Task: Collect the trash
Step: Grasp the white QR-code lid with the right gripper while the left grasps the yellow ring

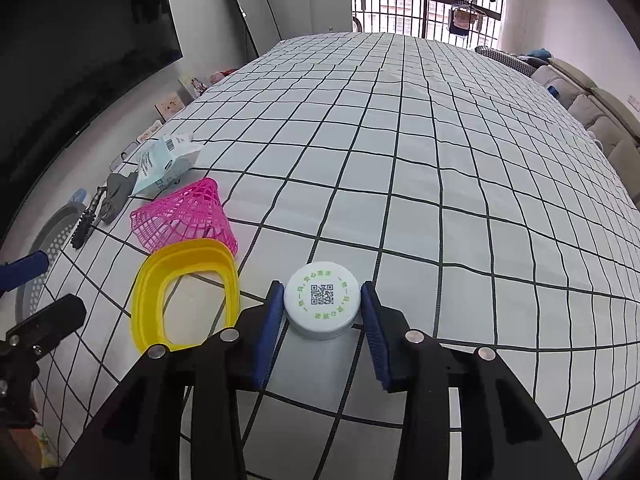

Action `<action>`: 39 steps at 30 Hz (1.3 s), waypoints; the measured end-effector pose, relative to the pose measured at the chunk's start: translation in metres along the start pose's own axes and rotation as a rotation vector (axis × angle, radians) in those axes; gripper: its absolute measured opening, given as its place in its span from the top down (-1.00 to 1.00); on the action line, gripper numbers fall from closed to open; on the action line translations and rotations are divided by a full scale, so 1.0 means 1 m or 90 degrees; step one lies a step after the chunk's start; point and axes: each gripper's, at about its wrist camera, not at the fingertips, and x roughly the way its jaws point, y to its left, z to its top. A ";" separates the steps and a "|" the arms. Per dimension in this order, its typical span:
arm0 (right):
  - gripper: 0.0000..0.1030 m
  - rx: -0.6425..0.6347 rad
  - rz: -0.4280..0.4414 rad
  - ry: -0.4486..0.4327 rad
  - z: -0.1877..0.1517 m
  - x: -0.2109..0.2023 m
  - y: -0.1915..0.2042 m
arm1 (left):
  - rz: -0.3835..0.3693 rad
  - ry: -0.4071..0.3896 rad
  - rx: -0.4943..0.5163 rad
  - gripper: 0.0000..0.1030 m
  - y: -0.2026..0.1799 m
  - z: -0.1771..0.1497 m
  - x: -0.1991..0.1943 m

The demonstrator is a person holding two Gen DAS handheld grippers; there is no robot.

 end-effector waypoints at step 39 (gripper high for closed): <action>0.25 0.130 -0.030 -0.057 0.004 -0.038 -0.072 | -0.004 0.050 0.037 -0.44 -0.081 0.011 0.060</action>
